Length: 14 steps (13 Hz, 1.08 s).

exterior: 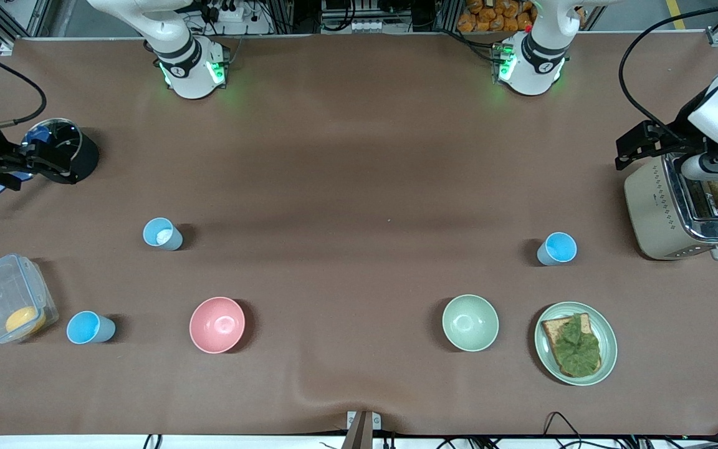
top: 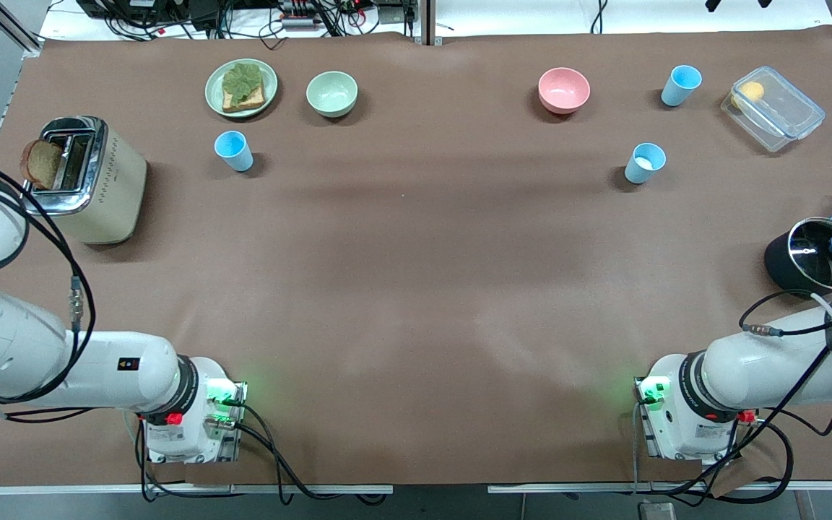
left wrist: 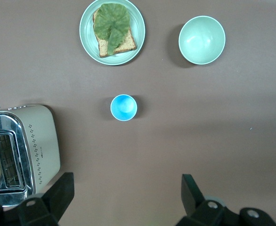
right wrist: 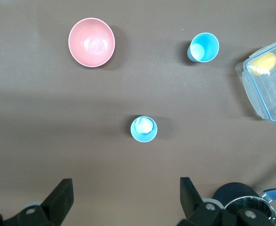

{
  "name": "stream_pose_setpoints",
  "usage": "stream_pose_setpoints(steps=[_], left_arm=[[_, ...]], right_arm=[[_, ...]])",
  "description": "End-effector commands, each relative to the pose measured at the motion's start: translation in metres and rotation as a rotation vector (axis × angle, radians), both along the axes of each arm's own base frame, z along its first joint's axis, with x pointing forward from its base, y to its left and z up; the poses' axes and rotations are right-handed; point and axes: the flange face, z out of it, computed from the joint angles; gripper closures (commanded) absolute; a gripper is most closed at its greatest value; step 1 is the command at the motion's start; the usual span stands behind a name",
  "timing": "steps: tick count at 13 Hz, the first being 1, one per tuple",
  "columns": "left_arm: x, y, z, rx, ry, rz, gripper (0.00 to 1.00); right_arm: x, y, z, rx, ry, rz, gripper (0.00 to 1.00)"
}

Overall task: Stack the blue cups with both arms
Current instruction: 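Move the left gripper to a blue cup while the right gripper approaches another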

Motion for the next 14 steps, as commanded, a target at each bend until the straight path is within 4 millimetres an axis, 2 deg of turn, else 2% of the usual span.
stream_pose_setpoints(steps=[1,3,5,7,8,10,11,12,14], left_arm=[[-0.002,0.002,0.004,0.001,0.008,0.008,0.0],[0.001,0.006,0.001,0.001,0.011,0.011,0.0],[0.012,0.008,-0.019,-0.002,0.045,-0.003,0.0],[0.028,0.015,-0.064,0.004,0.107,0.009,0.0],[0.034,0.028,-0.087,0.006,0.093,0.031,0.0],[0.036,0.05,-0.138,0.004,0.049,0.068,0.0],[0.034,0.05,-0.163,0.003,0.053,0.065,0.0],[0.031,0.049,-0.19,0.004,0.048,0.062,0.0],[0.021,0.052,-0.244,0.044,-0.03,0.035,0.0]], right_arm=[[0.001,0.002,0.005,-0.013,0.005,-0.015,0.0],[0.001,0.003,0.005,-0.012,0.003,-0.013,0.0],[0.001,0.001,0.005,-0.013,0.005,-0.016,0.0],[0.001,-0.003,0.005,-0.016,0.005,-0.023,0.0],[0.001,-0.008,0.004,-0.016,0.005,-0.03,0.0],[0.002,-0.016,0.002,-0.017,0.011,-0.042,0.0],[0.003,-0.022,-0.001,-0.014,0.016,-0.058,0.0],[0.006,-0.024,-0.011,-0.013,0.035,-0.047,0.0],[0.019,-0.014,-0.048,-0.016,0.099,-0.028,0.0]])
